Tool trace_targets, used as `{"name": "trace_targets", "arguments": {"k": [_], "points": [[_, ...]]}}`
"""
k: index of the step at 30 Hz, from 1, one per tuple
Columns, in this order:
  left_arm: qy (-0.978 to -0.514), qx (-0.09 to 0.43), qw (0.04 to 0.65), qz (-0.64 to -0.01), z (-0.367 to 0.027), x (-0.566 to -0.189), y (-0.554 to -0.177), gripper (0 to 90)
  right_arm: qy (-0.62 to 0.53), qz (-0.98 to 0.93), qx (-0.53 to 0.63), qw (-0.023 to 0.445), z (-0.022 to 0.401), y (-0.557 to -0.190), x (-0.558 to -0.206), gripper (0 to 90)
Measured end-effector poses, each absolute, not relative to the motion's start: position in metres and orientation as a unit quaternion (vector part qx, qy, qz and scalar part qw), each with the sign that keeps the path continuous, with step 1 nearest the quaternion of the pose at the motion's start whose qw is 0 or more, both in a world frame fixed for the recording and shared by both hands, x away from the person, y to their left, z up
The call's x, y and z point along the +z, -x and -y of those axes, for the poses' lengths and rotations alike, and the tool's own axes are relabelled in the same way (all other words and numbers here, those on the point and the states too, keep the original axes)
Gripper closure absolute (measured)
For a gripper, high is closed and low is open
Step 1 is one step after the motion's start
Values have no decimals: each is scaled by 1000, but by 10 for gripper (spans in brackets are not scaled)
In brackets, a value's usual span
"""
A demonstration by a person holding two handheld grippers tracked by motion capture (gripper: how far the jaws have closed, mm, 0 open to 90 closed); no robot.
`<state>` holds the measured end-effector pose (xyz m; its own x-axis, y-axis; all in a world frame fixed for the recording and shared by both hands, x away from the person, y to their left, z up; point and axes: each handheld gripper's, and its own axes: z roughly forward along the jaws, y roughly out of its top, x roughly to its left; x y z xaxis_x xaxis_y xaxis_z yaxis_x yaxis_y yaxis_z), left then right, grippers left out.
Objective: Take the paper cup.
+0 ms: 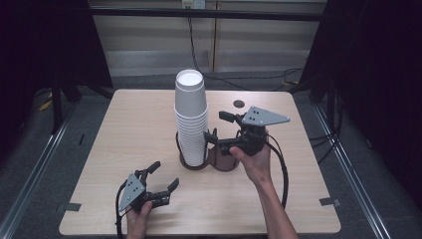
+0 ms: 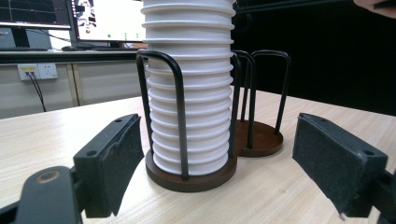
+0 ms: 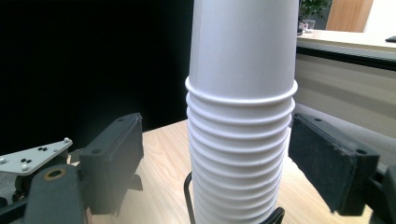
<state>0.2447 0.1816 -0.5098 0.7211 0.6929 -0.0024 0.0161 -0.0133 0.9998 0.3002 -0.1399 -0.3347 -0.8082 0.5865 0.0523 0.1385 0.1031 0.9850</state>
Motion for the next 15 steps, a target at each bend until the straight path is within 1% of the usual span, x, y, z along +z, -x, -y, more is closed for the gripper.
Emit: {"name": "trace_targets", "arguments": {"k": [1,2,5,7,9,15], "points": [[-662,261,650,-267,-182,-510,-245,158,-250,-723,619,178,140,-303,-330,173],[-660,245,657,-272,-180,-510,-244,158,-250,-723,619,180,140,-304,-328,173],[-660,257,652,-271,-181,-510,-244,158,-249,-729,615,169,139,-308,-322,145],[-660,248,656,-271,-180,-510,-244,158,-249,-730,614,165,139,-311,-318,140],[-660,255,652,-272,-181,-510,-244,158,-245,-734,612,162,138,-313,-313,138],[-660,255,652,-272,-181,-510,-244,158,-240,-747,599,159,134,-320,-301,131]]}}
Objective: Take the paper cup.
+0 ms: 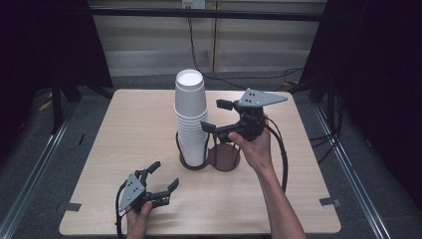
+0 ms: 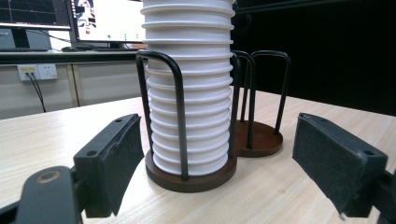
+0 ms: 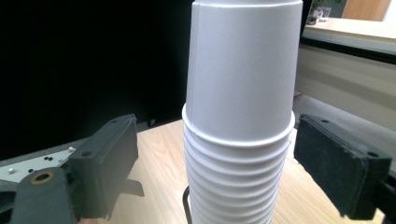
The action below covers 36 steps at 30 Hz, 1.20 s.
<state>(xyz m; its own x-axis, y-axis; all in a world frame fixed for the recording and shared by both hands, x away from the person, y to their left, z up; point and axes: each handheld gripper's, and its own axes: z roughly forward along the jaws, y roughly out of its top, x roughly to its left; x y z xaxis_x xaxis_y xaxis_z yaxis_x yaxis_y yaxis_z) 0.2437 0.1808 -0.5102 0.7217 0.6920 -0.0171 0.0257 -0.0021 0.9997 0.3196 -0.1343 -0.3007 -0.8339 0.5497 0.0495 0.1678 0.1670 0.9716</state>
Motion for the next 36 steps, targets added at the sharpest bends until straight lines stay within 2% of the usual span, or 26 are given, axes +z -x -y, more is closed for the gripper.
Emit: {"name": "trace_targets", "arguments": {"k": [11,14,28,36], "points": [[-661,255,652,-270,-181,-510,-244,158,-237,-778,563,150,121,-342,-280,137],[-660,255,653,-271,-181,-510,-244,158,-235,-779,563,146,119,-346,-276,168],[-660,255,653,-270,-181,-510,-244,158,-233,-799,540,127,113,-364,-251,149],[-662,255,652,-269,-181,-510,-244,158,-226,-815,521,115,104,-372,-249,142]]}}
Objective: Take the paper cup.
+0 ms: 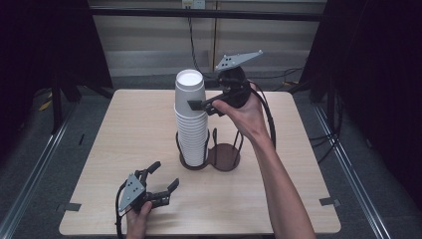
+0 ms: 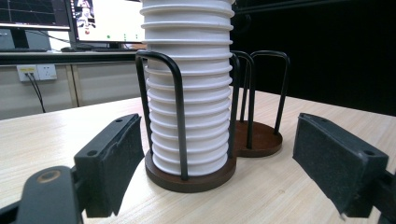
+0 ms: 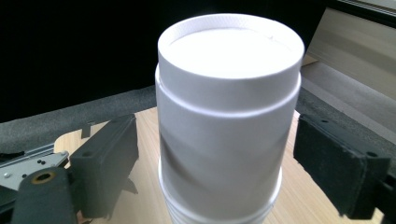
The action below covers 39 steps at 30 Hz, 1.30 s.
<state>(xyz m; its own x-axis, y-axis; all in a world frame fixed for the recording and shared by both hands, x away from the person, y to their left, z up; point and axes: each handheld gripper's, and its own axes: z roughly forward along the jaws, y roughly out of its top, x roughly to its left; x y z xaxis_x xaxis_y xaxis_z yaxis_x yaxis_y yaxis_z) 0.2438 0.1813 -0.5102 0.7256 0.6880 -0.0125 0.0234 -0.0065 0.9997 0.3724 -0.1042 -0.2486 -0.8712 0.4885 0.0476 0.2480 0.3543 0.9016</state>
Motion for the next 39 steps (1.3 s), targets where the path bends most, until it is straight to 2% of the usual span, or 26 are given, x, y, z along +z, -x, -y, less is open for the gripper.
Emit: {"name": "trace_targets", "arguments": {"k": [23,39], "points": [[-664,259,650,-265,-182,-510,-244,158,-220,-835,494,102,85,-392,-240,169],[-663,258,651,-266,-182,-510,-244,159,-215,-833,496,119,84,-389,-236,202]]}}
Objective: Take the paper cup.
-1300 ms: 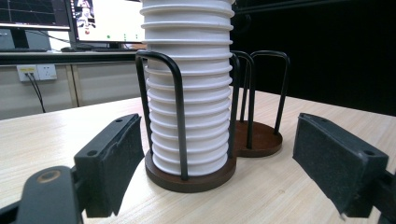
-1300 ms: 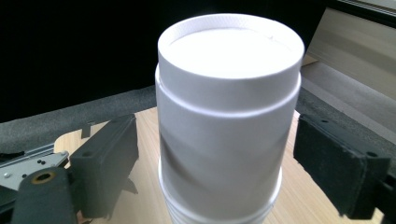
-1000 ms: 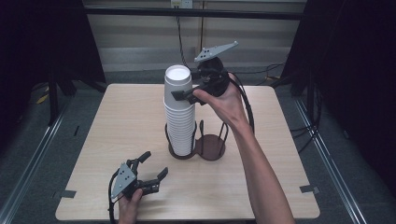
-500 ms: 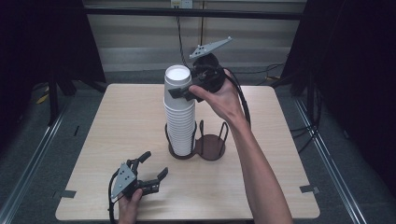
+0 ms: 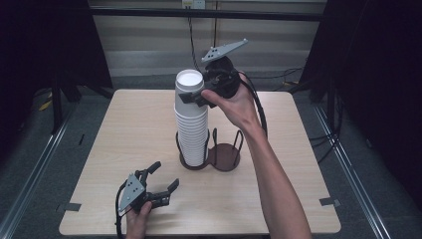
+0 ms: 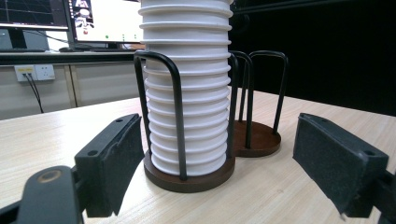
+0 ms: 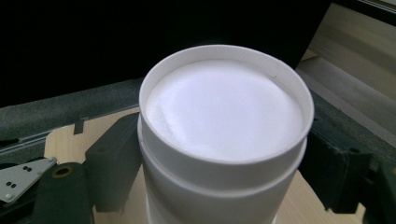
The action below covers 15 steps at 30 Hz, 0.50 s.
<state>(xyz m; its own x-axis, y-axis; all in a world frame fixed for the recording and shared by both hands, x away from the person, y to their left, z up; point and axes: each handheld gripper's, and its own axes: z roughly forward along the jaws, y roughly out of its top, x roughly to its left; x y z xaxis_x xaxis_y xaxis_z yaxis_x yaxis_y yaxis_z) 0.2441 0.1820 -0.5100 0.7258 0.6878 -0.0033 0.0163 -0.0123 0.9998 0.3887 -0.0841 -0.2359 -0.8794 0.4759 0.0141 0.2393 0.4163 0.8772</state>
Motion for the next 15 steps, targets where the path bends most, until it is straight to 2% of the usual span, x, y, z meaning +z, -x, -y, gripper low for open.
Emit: {"name": "trace_targets", "arguments": {"k": [15], "points": [[-662,257,651,-266,-182,-510,-244,158,-214,-828,504,122,85,-388,-233,217]]}}
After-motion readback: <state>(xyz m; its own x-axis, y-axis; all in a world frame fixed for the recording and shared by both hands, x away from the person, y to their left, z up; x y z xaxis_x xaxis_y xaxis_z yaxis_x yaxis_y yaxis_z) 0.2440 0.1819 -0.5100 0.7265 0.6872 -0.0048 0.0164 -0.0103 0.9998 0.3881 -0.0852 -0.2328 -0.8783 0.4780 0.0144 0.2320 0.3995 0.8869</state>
